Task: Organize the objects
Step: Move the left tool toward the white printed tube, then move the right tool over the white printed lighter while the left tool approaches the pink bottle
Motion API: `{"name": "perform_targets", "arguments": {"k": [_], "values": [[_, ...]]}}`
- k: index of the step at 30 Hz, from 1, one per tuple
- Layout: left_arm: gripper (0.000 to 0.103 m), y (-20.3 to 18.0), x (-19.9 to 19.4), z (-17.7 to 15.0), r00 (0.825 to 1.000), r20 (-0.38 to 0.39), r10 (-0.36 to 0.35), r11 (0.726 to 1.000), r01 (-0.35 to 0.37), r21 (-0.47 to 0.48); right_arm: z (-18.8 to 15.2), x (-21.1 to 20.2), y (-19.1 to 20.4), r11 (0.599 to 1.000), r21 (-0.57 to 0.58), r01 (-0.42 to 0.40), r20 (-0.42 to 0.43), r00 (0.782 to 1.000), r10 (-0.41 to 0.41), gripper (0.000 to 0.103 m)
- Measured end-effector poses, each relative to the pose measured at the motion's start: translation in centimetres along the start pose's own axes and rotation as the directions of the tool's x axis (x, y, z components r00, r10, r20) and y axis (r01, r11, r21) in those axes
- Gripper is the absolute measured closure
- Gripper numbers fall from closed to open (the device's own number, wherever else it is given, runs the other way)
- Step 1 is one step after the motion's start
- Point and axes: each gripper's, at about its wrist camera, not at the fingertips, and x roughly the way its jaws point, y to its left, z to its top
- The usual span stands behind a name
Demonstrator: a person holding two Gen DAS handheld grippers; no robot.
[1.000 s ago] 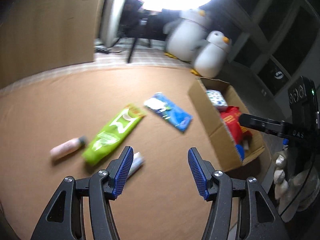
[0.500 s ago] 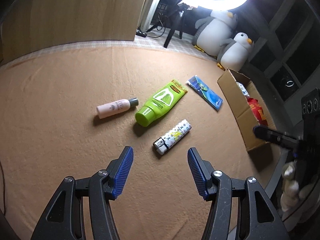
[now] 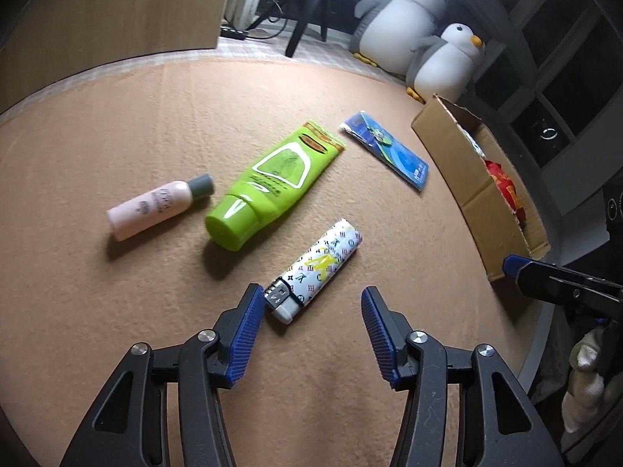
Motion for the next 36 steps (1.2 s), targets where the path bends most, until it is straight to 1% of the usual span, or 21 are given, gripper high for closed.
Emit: {"name": "perform_targets", "arguments": {"k": [2,7,12,14,16,18,22,24,27,31,34,36], "values": [[0.051,-0.6,0.4,0.0,1.000,-0.008,-0.015,1.000,0.015,0.012,0.1,0.3,-0.2,1.000,0.011,-0.002,-0.009,1.000,0.002,0.045],[0.051,-2.1,0.6,-0.1,0.998,-0.011,-0.061,0.997,0.061,0.047,0.5,1.0,-0.2,1.000,0.011,0.002,-0.022,1.000,-0.001,0.046],[0.051,-3.5,1.1,-0.1,0.994,-0.016,-0.106,0.993,0.106,0.050,1.2,2.1,-0.4,1.000,0.022,0.004,-0.037,0.999,-0.003,0.048],[0.051,-4.0,1.6,-0.2,0.993,-0.030,-0.118,0.992,0.120,0.051,1.5,2.5,-0.4,1.000,0.028,0.005,-0.041,0.999,-0.003,0.048],[0.051,-4.5,1.6,-0.3,0.993,-0.027,-0.111,0.992,0.112,0.063,1.7,2.8,-0.5,1.000,0.030,0.008,-0.043,0.999,-0.007,0.048],[0.051,-4.6,1.1,-0.2,0.994,-0.008,-0.111,0.992,0.111,0.066,1.8,2.8,-0.5,0.999,0.036,0.005,-0.041,0.999,-0.004,0.048],[0.051,-3.5,0.1,0.9,0.996,0.035,-0.077,0.996,0.075,0.043,2.0,2.8,-0.8,0.999,0.039,0.007,-0.037,0.999,-0.006,0.048],[0.051,-2.9,0.2,1.4,0.998,0.033,-0.055,0.997,0.054,0.051,2.1,2.9,-1.0,0.999,0.047,0.006,-0.037,0.999,-0.005,0.050],[0.051,-2.2,1.1,1.8,0.999,0.003,-0.038,0.998,0.038,0.057,2.4,3.1,-1.2,0.998,0.058,-0.001,-0.041,0.999,0.004,0.054],[0.052,-2.0,2.0,1.8,0.999,-0.021,-0.049,0.997,0.050,0.059,2.8,3.7,-1.3,0.998,0.066,-0.010,-0.052,0.999,0.014,0.058],[0.058,-2.5,2.4,1.4,0.997,-0.034,-0.076,0.995,0.079,0.068,3.0,4.3,-1.3,0.997,0.074,-0.022,-0.069,0.997,0.027,0.059],[0.058,-3.0,2.5,1.1,0.994,-0.041,-0.099,0.992,0.102,0.068,3.1,4.9,-1.1,0.998,0.065,-0.027,-0.089,0.996,0.032,0.059]]}}
